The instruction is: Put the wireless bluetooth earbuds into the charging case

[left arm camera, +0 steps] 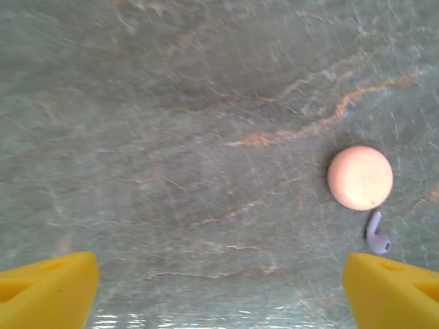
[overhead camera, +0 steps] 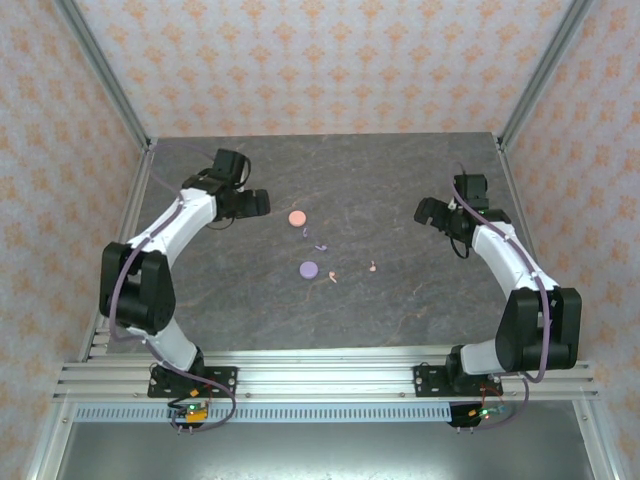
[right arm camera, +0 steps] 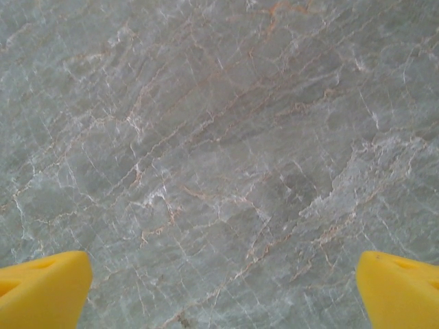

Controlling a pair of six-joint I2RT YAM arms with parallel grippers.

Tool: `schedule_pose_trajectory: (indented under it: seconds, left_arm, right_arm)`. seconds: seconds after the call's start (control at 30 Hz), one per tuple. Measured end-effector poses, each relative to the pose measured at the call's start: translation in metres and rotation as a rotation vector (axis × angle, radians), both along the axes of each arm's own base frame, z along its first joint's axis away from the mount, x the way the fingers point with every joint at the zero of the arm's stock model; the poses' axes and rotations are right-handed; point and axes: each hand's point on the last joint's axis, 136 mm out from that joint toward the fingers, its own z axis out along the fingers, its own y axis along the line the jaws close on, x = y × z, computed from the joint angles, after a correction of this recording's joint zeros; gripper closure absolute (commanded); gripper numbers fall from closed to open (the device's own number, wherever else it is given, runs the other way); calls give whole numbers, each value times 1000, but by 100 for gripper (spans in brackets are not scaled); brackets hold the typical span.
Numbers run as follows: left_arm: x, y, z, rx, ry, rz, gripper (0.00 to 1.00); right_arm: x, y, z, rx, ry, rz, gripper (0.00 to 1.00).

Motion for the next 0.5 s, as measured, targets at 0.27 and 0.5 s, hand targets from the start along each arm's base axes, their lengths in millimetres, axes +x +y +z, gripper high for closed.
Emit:
schedule_pose_trajectory:
  seconds: [0.27,0.5]
  left_arm:
    - [26,-53,-19,-10,73,-58,13]
    - [45,-99,-45,18,129,-129,21]
  right_arm:
    - [-12,2,-14,-1,77,0,1]
    - [-16,4,-26,5,128,-6,1]
